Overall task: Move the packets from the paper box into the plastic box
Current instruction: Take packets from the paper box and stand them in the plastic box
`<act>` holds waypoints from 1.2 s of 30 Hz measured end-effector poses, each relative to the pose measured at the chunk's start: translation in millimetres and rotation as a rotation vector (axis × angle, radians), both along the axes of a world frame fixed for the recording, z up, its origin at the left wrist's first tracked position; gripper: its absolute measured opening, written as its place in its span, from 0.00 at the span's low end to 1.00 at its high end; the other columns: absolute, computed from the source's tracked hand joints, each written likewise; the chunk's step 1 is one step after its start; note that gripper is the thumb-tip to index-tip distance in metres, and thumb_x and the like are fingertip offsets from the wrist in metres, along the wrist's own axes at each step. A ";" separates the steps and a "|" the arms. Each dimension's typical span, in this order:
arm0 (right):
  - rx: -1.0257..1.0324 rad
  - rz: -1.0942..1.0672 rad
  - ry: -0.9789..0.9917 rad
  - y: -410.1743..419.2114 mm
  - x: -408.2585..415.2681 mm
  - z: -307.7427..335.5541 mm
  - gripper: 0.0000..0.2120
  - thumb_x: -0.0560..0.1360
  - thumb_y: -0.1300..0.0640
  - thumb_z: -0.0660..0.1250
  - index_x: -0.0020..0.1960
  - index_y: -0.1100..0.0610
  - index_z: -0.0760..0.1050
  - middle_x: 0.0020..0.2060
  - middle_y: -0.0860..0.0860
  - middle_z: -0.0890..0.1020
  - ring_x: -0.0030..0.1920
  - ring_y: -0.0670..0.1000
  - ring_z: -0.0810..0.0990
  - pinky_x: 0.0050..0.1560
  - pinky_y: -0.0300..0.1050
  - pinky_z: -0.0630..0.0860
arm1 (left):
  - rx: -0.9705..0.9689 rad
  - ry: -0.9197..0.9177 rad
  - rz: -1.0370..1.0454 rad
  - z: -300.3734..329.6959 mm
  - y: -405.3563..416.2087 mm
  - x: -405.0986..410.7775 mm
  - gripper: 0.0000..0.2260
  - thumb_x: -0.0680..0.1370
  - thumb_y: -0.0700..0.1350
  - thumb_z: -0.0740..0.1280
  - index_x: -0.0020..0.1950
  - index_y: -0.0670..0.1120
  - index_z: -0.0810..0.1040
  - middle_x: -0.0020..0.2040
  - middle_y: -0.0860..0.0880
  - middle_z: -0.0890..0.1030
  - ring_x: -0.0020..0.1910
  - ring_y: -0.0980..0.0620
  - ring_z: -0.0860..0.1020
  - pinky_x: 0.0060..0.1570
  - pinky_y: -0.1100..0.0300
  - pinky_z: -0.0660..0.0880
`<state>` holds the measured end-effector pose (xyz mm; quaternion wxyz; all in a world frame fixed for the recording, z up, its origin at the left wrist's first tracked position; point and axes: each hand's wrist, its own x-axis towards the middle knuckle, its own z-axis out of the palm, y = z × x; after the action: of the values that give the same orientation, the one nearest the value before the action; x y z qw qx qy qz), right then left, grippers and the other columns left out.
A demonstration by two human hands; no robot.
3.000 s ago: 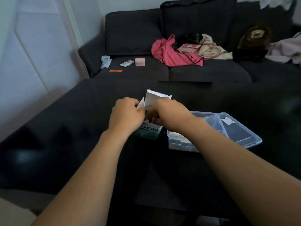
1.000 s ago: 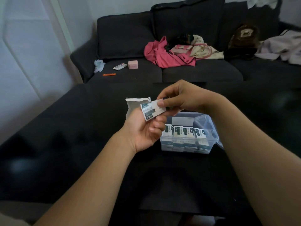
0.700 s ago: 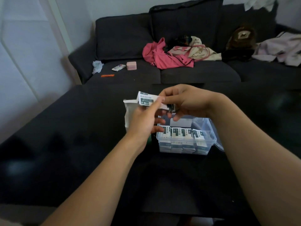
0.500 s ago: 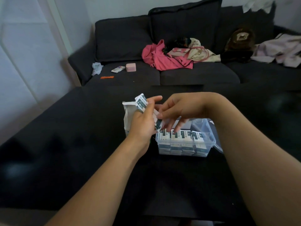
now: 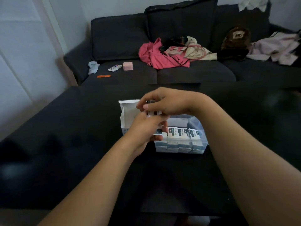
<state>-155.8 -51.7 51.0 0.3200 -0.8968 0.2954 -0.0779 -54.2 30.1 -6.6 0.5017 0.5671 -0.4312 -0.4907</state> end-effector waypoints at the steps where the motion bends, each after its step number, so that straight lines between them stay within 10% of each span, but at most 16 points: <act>1: 0.031 -0.019 -0.023 -0.9 -1.3 0.0 0.13 0.84 0.55 0.62 0.65 0.55 0.79 0.55 0.52 0.84 0.55 0.53 0.83 0.59 0.50 0.81 | 0.009 0.036 -0.001 1.2 -0.2 1.5 0.05 0.80 0.45 0.66 0.54 0.46 0.78 0.34 0.49 0.78 0.31 0.54 0.77 0.25 0.62 0.69; 4: 0.232 -0.059 -0.085 -2.8 -8.1 -0.8 0.15 0.85 0.52 0.58 0.62 0.60 0.78 0.46 0.58 0.84 0.45 0.58 0.84 0.48 0.47 0.83 | 0.010 0.222 -0.045 3.7 -0.4 4.3 0.16 0.82 0.50 0.55 0.51 0.41 0.78 0.34 0.46 0.76 0.27 0.52 0.70 0.21 0.64 0.60; 9: 0.319 -0.051 -0.125 -8.9 -23.1 -1.1 0.16 0.85 0.52 0.59 0.64 0.61 0.78 0.52 0.61 0.83 0.49 0.56 0.82 0.58 0.53 0.80 | 0.043 0.226 0.031 -2.7 -5.5 -2.1 0.29 0.83 0.65 0.49 0.49 0.43 0.78 0.29 0.47 0.75 0.24 0.54 0.66 0.17 0.67 0.55; 16: 0.265 -0.097 -0.184 -17.7 -42.6 -3.9 0.09 0.81 0.64 0.65 0.57 0.64 0.81 0.41 0.55 0.84 0.37 0.45 0.79 0.37 0.36 0.76 | 0.077 0.156 -0.001 -8.8 -14.2 -2.5 0.32 0.83 0.66 0.49 0.44 0.43 0.81 0.30 0.48 0.79 0.25 0.55 0.74 0.19 0.65 0.64; 30: 0.325 -0.146 -0.140 -25.5 -41.2 -13.0 0.08 0.78 0.66 0.68 0.56 0.67 0.80 0.41 0.56 0.86 0.36 0.46 0.82 0.38 0.36 0.81 | 0.074 0.107 -0.046 -13.3 -15.0 -8.4 0.29 0.83 0.66 0.47 0.50 0.46 0.78 0.30 0.46 0.81 0.25 0.52 0.78 0.20 0.64 0.67; 36: 0.364 -0.345 -0.164 -46.6 -81.5 -12.7 0.07 0.78 0.67 0.67 0.55 0.64 0.81 0.46 0.59 0.87 0.37 0.46 0.82 0.39 0.35 0.82 | -0.019 -0.350 -0.005 -10.1 -8.6 -6.5 0.24 0.84 0.63 0.49 0.53 0.48 0.77 0.40 0.45 0.84 0.27 0.54 0.80 0.23 0.62 0.72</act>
<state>-237.3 -98.3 38.3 0.4810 -0.7516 0.4260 -0.1494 -60.7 21.5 -16.7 0.4230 0.6380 -0.5181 -0.3816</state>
